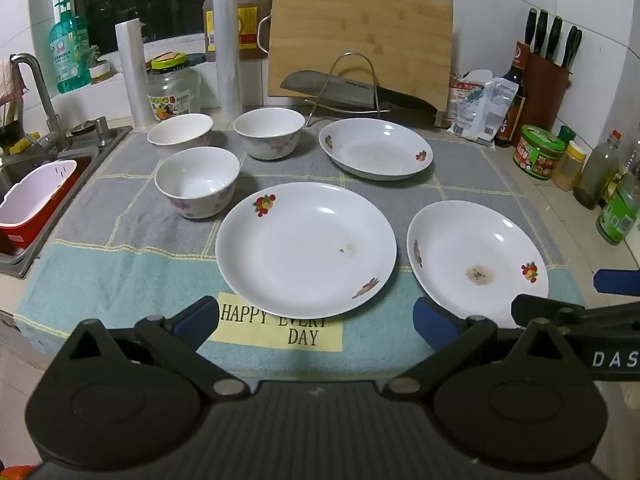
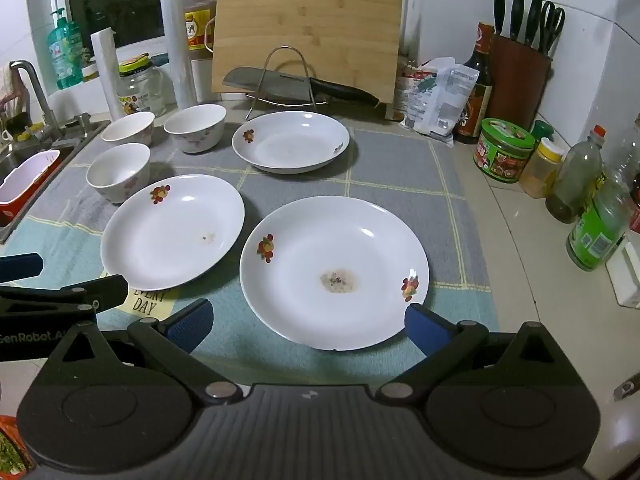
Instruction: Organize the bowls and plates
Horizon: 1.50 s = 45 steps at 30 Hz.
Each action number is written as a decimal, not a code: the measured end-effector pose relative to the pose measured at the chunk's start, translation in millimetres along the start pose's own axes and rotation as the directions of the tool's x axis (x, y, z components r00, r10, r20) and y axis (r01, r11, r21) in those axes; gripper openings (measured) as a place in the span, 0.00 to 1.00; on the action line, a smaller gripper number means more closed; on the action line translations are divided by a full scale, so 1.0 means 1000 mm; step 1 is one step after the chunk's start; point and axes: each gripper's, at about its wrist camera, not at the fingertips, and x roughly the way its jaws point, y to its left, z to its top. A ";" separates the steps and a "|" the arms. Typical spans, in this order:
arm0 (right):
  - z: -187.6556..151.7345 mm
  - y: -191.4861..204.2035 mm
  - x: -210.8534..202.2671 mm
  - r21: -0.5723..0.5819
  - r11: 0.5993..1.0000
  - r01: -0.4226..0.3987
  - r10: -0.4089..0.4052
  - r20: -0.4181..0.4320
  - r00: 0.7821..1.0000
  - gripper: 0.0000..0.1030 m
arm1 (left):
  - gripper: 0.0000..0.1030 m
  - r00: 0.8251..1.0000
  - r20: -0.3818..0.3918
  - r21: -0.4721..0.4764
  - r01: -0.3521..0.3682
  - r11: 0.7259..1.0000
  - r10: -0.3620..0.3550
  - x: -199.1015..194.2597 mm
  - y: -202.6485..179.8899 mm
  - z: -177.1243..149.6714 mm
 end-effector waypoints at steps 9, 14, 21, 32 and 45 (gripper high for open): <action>0.003 0.000 0.000 0.007 1.000 -0.002 0.002 0.001 1.000 1.00 | 0.99 1.000 0.010 0.003 -0.004 1.000 0.004 0.000 0.000 0.000; 0.003 0.000 -0.001 0.002 1.000 0.000 0.000 0.004 1.000 1.00 | 0.99 1.000 0.009 0.004 -0.005 1.000 0.005 0.000 -0.002 0.001; 0.003 0.001 0.001 0.000 1.000 0.002 -0.002 0.006 1.000 1.00 | 0.99 1.000 0.010 0.004 -0.004 1.000 0.004 -0.001 -0.002 0.002; 0.007 0.002 -0.003 -0.004 1.000 0.002 -0.002 0.008 1.000 1.00 | 0.99 1.000 0.014 0.005 -0.005 1.000 0.005 -0.004 0.000 0.006; 0.008 0.003 -0.003 -0.007 1.000 0.004 -0.004 0.010 1.000 1.00 | 0.99 1.000 0.017 0.004 -0.004 1.000 0.004 -0.007 0.004 0.008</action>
